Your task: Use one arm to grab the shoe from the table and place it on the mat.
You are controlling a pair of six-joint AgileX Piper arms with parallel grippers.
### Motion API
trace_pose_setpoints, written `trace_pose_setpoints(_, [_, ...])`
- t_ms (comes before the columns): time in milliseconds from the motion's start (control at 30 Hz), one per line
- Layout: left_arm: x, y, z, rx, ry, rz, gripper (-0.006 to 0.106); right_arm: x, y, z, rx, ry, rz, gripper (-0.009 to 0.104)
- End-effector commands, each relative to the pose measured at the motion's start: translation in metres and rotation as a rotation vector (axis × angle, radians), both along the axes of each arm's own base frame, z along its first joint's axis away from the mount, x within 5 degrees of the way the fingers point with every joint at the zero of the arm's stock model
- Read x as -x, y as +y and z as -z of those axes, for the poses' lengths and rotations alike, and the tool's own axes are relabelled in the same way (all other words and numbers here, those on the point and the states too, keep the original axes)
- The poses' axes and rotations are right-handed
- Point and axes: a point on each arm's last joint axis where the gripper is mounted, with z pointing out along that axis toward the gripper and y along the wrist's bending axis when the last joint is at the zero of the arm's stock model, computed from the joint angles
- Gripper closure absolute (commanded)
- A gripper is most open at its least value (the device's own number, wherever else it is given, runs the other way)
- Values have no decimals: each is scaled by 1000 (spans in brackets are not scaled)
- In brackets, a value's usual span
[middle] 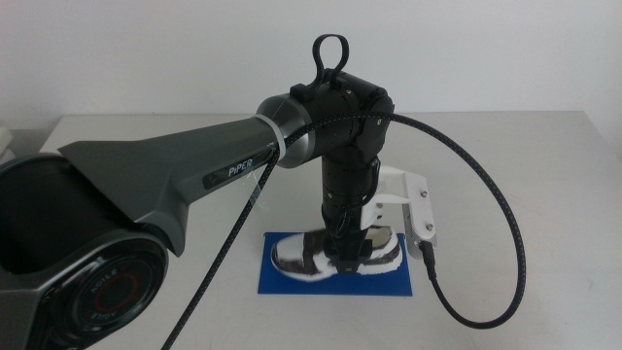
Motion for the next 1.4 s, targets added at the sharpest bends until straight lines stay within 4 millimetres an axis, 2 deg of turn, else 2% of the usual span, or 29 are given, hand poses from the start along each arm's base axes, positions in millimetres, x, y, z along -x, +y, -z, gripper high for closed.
trace_pose_setpoints(0, [8, 6, -35, 17, 2, -1, 28, 2, -1, -12, 25, -109, 7, 29])
trace_pose_setpoints(133, [8, 7, -35, 15, 4, -1, 6, 2, -1, -12, 25, -109, 7, 29])
trace_pose_setpoints(267, [9, 8, -35, 0, 11, -3, 7, 2, -1, -12, 25, -109, 7, 29])
trace_pose_setpoints(367, [11, 11, -48, 11, -21, -8, 7, 2, -1, -12, 25, -109, 7, 29])
trace_pose_setpoints(567, [20, 22, -90, 55, -108, -8, 7, 2, -1, -12, 25, -109, 7, 29])
trace_pose_setpoints(700, [30, 35, -128, 96, -191, -55, 7, 2, -1, -12, 25, -109, 7, 29])
trace_pose_setpoints(833, [44, 60, -174, 125, -327, -144, 7, 2, -1, -12, 25, -109, 7, 29])
trace_pose_setpoints(1033, [62, 117, -237, 250, -451, -365, 7, 2, -1, -12, 25, -109, 7, 29])
trace_pose_setpoints(1200, [74, 165, -271, 322, -524, -480, 7, 2, -1, -12, 25, -109, 7, 29])
trace_pose_setpoints(1367, [86, 210, -295, 386, -579, -607, 7, 2, -1, -12, 25, -109, 7, 29])
